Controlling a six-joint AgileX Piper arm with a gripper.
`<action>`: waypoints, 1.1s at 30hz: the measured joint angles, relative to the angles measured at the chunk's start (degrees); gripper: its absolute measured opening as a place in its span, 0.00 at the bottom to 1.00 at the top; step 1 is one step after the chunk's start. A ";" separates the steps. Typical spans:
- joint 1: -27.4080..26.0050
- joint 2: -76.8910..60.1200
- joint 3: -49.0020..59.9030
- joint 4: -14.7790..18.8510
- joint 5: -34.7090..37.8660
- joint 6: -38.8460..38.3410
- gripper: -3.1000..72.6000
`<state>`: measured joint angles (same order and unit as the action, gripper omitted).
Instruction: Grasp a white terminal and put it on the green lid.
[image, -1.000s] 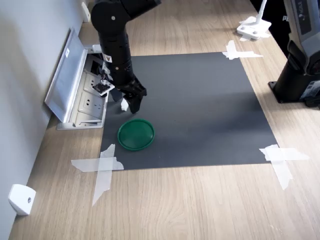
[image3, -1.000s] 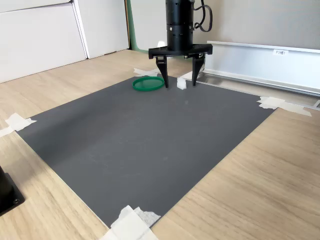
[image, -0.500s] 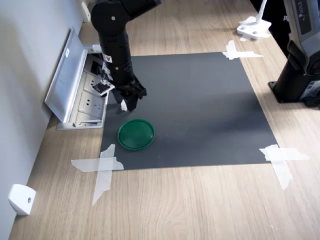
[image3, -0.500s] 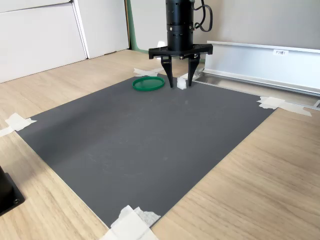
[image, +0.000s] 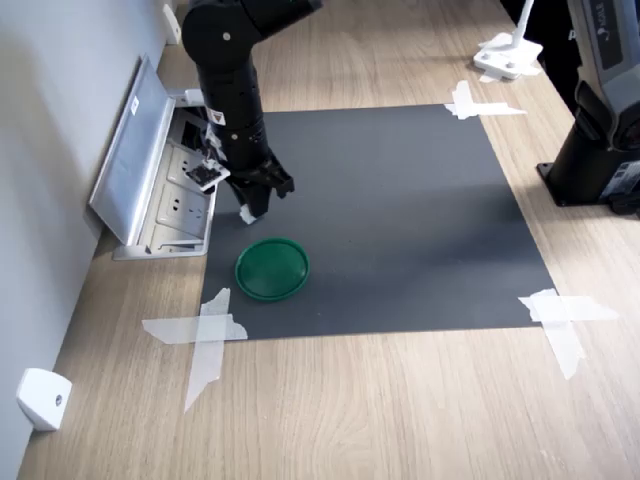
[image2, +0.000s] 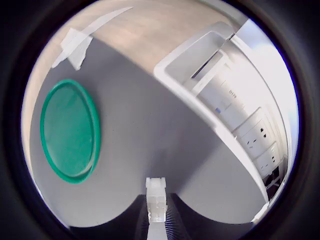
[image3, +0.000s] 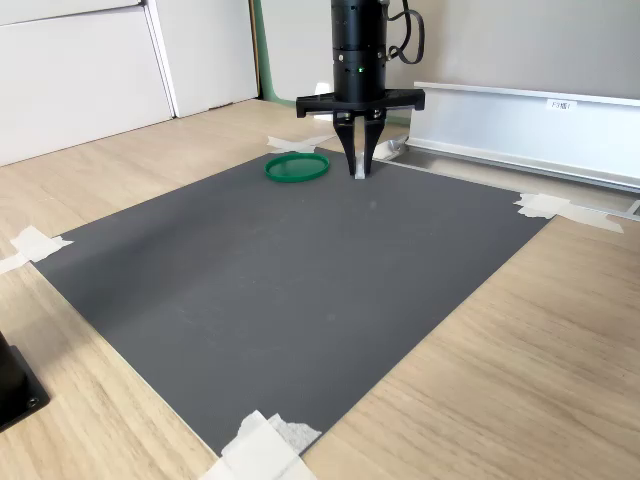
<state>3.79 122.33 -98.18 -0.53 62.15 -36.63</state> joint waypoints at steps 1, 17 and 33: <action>0.00 -0.40 0.00 0.00 0.37 0.00 0.16; 10.76 -8.15 -0.28 -0.84 3.32 0.23 0.16; 12.66 -6.31 7.86 -2.92 -4.16 3.20 0.16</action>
<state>16.45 116.02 -90.32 -3.45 57.99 -33.43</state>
